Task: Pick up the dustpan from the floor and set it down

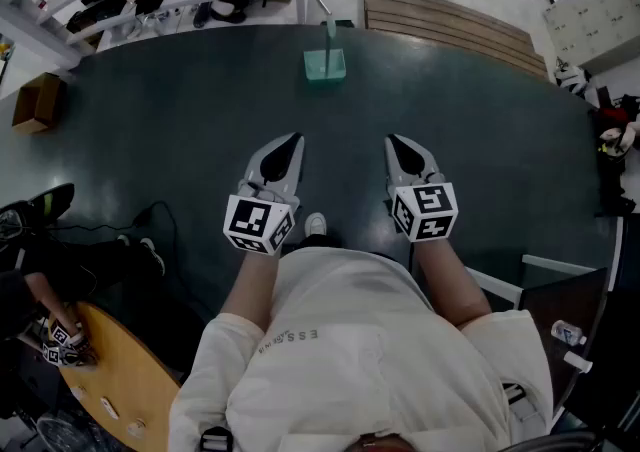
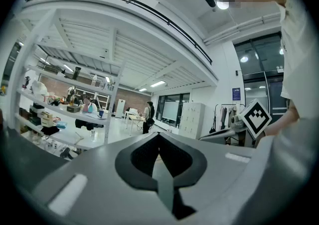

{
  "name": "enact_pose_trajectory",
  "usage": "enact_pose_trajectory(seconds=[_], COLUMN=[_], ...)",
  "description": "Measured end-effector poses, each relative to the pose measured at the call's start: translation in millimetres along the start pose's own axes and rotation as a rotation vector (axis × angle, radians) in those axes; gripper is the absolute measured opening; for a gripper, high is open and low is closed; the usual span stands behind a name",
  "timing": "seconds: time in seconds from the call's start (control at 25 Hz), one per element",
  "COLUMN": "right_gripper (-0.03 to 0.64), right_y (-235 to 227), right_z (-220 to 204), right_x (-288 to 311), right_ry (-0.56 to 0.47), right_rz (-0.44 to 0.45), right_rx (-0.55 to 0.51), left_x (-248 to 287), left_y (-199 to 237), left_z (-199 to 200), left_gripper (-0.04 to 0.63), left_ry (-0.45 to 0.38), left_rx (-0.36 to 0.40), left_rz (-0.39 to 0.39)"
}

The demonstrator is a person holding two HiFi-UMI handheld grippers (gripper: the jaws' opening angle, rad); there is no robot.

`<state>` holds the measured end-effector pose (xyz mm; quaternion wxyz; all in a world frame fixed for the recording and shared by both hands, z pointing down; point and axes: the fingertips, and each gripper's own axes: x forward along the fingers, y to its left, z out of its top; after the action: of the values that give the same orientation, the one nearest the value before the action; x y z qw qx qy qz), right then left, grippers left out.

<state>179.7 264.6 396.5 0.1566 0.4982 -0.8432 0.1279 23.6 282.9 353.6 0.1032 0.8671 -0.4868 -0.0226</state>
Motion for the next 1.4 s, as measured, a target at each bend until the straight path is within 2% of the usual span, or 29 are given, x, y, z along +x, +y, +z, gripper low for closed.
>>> enact_pose_trajectory(seconds=[0.36, 0.72, 1.12, 1.4], right_gripper=[-0.009, -0.009, -0.009, -0.009], right_y=[4, -1, -9, -23], right_z=[0, 4, 14, 21], right_x=[9, 12, 52, 80], right_ry=[0.005, -0.006, -0.011, 0.009], right_rz=[0.000, -0.039, -0.123, -0.144], right_rx=[0.010, 0.057, 0.082, 0.096], left_x=[1, -2, 2, 15], left_y=[12, 22, 75, 102], left_z=[0, 0, 10, 1], left_gripper=[0.009, 0.009, 0.009, 0.009], left_ry=[0.006, 0.001, -0.033, -0.004], left_rx=[-0.003, -0.013, -0.031, -0.065], left_rz=[0.008, 0.016, 0.060, 0.087])
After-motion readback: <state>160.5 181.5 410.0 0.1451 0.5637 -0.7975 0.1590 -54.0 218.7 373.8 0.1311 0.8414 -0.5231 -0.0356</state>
